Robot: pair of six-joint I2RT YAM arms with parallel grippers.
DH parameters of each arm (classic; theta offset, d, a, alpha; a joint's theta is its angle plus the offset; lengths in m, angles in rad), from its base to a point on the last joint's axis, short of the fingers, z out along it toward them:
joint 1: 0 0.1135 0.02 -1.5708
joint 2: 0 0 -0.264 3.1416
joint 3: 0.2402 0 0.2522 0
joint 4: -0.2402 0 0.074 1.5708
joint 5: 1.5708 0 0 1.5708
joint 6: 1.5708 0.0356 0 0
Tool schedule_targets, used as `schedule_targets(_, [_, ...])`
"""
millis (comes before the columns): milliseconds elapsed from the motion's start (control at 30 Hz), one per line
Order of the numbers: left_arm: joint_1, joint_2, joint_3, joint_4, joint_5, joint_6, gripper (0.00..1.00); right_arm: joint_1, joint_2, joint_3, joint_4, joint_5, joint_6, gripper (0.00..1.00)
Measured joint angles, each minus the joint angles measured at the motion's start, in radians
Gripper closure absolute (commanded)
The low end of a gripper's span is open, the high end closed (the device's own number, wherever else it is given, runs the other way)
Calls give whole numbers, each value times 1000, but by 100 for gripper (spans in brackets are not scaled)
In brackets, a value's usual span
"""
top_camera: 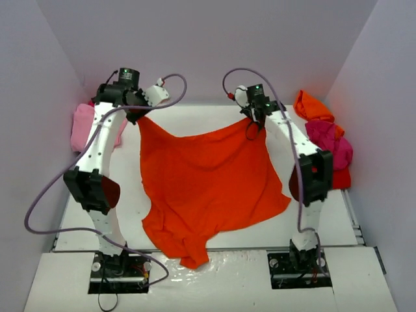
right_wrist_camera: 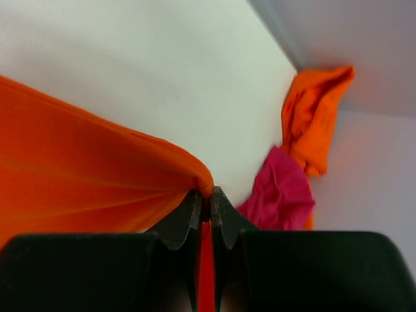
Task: Fold and stack the t-shirts
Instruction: Flatten out the tshirt
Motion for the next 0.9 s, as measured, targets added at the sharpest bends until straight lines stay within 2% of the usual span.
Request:
schedule_targets(100, [0, 131, -64, 101, -47, 24, 100, -8, 240, 216, 35, -6, -5, 100])
schedule_targets(167, [0, 205, -92, 169, -72, 31, 100, -14, 355, 304, 66, -7, -7, 100])
schedule_targets(367, [3, 382, -107, 362, -156, 33, 100, -37, 617, 539, 62, -5, -14, 100])
schedule_targets(533, [7, 465, -86, 452, -204, 24, 100, -48, 669, 566, 69, -2, -14, 100])
schedule_targets(900, [27, 469, -11, 519, -281, 31, 100, -76, 669, 571, 193, 7, -20, 100])
